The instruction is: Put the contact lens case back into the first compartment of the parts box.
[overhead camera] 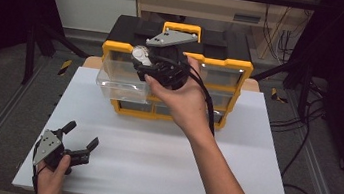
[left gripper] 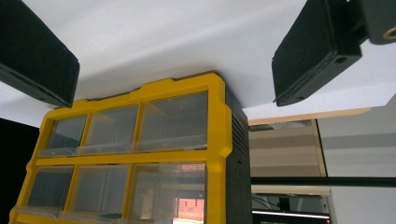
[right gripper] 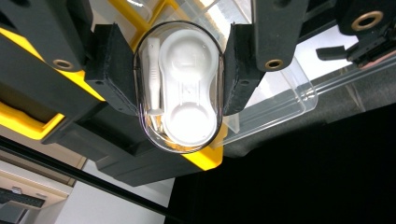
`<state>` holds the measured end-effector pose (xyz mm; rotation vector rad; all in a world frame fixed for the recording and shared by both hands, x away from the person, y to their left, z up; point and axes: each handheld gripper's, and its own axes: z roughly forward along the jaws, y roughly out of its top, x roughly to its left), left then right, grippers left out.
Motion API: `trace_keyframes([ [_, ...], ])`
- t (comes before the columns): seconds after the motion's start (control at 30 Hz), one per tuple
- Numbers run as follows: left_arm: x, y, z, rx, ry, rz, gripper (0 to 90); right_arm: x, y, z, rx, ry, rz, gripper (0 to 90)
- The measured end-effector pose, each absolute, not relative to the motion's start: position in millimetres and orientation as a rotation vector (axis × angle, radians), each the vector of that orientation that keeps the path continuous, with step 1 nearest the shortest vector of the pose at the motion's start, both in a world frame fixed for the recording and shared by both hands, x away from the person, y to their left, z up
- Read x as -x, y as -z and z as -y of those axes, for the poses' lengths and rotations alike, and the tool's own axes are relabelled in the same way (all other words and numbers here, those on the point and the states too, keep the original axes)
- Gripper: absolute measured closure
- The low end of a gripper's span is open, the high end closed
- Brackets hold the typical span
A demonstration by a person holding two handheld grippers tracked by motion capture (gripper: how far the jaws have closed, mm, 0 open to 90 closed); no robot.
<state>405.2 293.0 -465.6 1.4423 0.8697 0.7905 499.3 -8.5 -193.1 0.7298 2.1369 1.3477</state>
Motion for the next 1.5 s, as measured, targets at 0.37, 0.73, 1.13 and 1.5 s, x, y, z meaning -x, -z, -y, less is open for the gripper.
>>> trace_keyframes([
  [0.37,-406,466,-294,-1.442,-0.792,-0.874,0.6,-500,204,-7,-0.687,-1.298,-2.193,49.0],
  [0.73,-406,466,-295,-1.437,-0.790,-0.875,0.6,-502,203,-19,-0.679,-1.299,-2.216,49.0],
  [1.13,-406,466,-295,-1.434,-0.789,-0.876,0.6,-503,203,-25,-0.674,-1.273,-2.252,48.9],
  [1.5,-406,466,-294,-1.439,-0.788,-0.874,0.6,-504,198,-21,-0.720,-1.356,-2.200,27.7],
])
